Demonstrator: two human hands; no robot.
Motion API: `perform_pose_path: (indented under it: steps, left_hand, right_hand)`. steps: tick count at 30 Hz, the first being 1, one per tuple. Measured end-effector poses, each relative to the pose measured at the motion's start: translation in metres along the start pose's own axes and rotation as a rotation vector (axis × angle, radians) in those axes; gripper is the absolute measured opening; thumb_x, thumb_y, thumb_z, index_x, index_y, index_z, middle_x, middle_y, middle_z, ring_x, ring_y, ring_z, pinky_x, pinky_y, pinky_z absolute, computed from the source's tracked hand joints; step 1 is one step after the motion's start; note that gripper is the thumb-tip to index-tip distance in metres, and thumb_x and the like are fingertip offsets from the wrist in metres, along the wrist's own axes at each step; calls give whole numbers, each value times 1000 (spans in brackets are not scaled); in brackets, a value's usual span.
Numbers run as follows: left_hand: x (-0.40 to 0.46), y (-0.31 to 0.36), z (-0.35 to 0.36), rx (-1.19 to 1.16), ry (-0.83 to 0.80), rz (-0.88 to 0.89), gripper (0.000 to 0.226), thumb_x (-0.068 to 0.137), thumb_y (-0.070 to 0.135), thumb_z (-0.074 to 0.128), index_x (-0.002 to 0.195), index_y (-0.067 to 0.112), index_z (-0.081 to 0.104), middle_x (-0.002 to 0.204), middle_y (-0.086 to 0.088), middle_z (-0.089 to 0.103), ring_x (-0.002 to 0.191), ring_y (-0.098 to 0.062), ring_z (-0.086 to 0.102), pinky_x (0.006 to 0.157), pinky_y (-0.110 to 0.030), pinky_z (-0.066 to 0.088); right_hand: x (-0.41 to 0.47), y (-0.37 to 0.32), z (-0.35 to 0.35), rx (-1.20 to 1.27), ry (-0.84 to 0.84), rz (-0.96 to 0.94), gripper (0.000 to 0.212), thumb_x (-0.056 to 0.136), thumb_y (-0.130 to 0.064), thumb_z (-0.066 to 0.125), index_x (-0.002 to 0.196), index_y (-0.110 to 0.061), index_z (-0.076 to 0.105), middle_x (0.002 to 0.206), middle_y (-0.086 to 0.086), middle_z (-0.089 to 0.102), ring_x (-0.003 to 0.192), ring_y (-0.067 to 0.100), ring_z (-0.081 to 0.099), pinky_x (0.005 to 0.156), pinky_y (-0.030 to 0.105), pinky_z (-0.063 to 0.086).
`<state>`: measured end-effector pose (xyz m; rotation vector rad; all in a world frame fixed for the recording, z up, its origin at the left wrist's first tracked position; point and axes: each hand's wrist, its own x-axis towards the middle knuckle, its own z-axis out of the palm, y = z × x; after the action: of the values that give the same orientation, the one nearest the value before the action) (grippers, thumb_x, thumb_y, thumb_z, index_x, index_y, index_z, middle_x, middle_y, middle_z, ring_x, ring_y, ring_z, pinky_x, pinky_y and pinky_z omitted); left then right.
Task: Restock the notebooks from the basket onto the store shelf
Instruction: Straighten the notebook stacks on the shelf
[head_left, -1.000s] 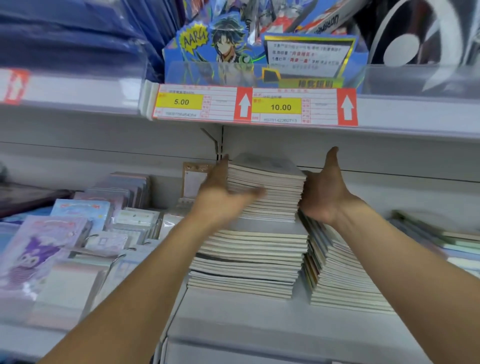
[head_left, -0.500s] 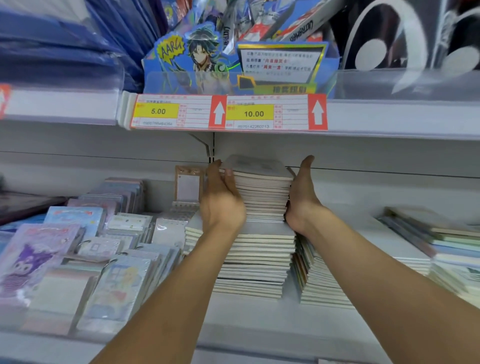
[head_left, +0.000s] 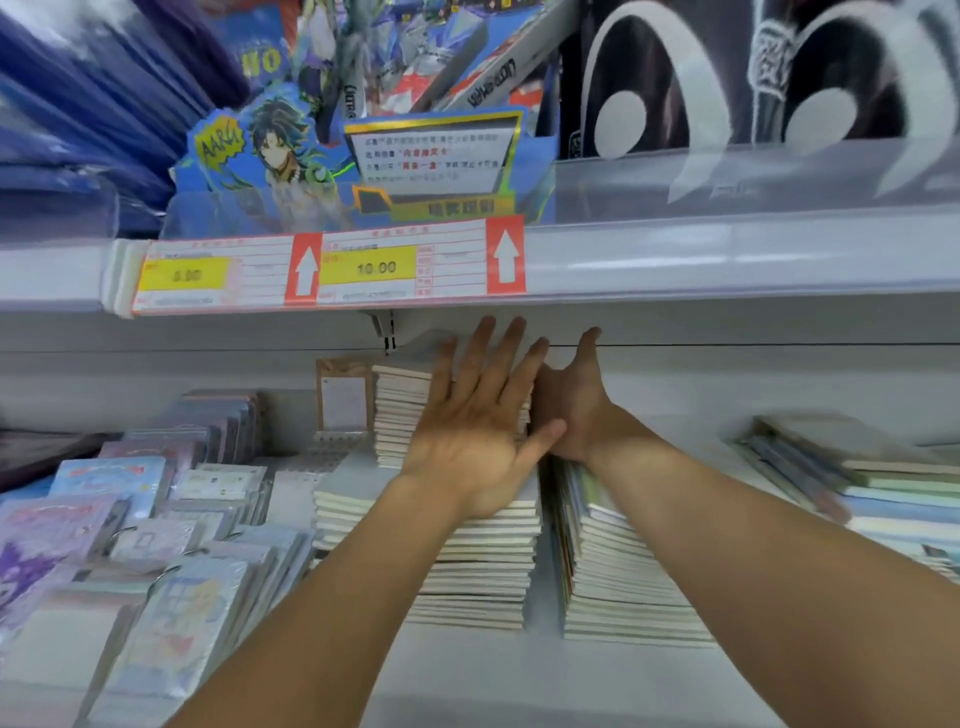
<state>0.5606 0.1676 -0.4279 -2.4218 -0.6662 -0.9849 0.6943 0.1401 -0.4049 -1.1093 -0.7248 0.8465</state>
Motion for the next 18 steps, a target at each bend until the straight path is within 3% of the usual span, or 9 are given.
perform_pose_path:
  steps: [2,4,7,10,12,14,16,18]
  left_hand:
    - [-2,0,4,-30,-13,-26,76,92,65,21,155,25,11,162,1,6,149,-24,-3,118,-44,-9]
    - [-2,1,3,-54,12,-25,69,90,64,32,146,24,28,151,-1,27,141,-26,19,116,-40,-2]
    - [-1,2,4,-75,50,-17,59,88,59,43,135,25,33,135,-2,37,128,-25,29,112,-38,7]
    - [-3,1,7,-66,52,-9,59,87,56,45,134,23,32,132,-3,36,126,-26,28,113,-41,6]
    - [-3,1,6,-53,46,-24,58,87,55,43,134,23,31,133,-4,35,126,-26,26,113,-42,3]
    - [-1,4,3,-56,26,-25,60,88,58,40,136,24,29,135,-4,35,127,-25,25,113,-41,1]
    - [-1,4,-4,-98,17,-3,61,91,60,36,142,27,29,138,-2,35,130,-24,25,115,-40,4]
    - [-3,-11,-14,-140,129,-62,57,94,55,34,144,26,35,138,-4,42,128,-26,35,114,-43,18]
  right_hand:
    - [-3,-4,7,14,3,6,83,89,-76,14,147,-22,38,146,23,43,134,37,43,111,48,28]
    - [-7,-10,10,94,-91,94,89,86,-83,12,117,-15,59,114,20,64,106,32,57,106,45,33]
    - [-5,-14,7,132,-166,149,87,85,-84,11,94,-13,61,109,9,66,95,28,60,96,40,39]
    - [-3,-16,11,79,-172,157,85,88,-81,9,84,-13,61,71,7,73,79,25,61,71,34,46]
    - [-6,-19,15,47,-135,141,81,90,-78,8,81,-15,59,57,4,70,75,23,60,65,32,44]
    - [-6,-16,19,47,-110,124,84,90,-79,8,87,-16,62,65,5,72,78,23,61,67,32,45]
    - [-14,-14,25,31,-70,101,98,81,-89,11,115,-14,66,102,12,73,97,26,65,83,34,50]
    - [-18,-10,26,-8,-10,63,106,73,-95,16,145,-22,46,142,7,55,124,29,56,109,43,40]
